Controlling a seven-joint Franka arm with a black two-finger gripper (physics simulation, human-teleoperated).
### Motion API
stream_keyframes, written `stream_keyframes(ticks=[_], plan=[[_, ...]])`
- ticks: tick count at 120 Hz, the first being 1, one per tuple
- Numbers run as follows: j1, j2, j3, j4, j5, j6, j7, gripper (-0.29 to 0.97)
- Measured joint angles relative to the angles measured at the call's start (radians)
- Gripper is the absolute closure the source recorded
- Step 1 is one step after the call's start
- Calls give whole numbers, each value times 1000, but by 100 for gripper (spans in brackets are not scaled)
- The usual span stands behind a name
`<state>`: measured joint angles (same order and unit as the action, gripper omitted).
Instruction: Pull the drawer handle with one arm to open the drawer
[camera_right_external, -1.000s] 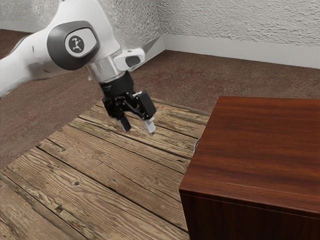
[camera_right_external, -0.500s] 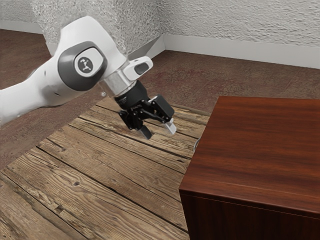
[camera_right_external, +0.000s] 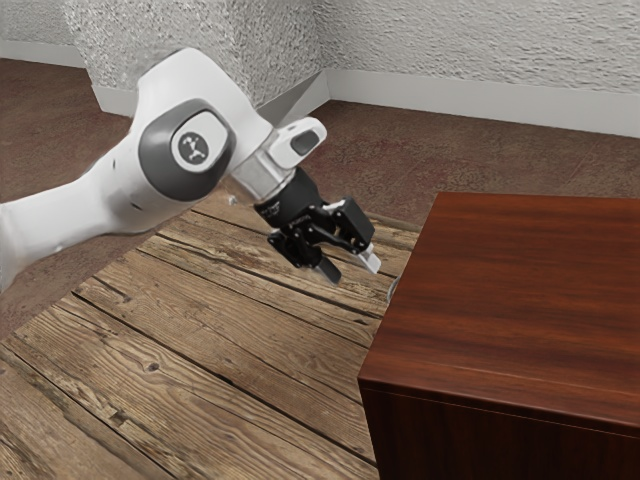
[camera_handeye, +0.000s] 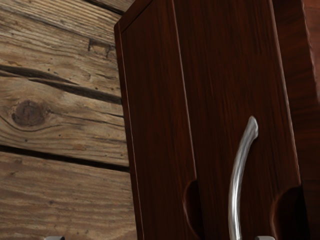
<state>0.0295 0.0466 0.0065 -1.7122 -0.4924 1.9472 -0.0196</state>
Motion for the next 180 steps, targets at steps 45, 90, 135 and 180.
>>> stream_keyframes(ticks=[45,90,135,180], plan=[[0,13,-1,-5,-3,34,-11,29],[-10,12,-10,-13,-3,56,-16,32],[-10,8,-40,-25,-2,60,-19,33],[-4,25,-47,-29,-2,72,-21,34]])
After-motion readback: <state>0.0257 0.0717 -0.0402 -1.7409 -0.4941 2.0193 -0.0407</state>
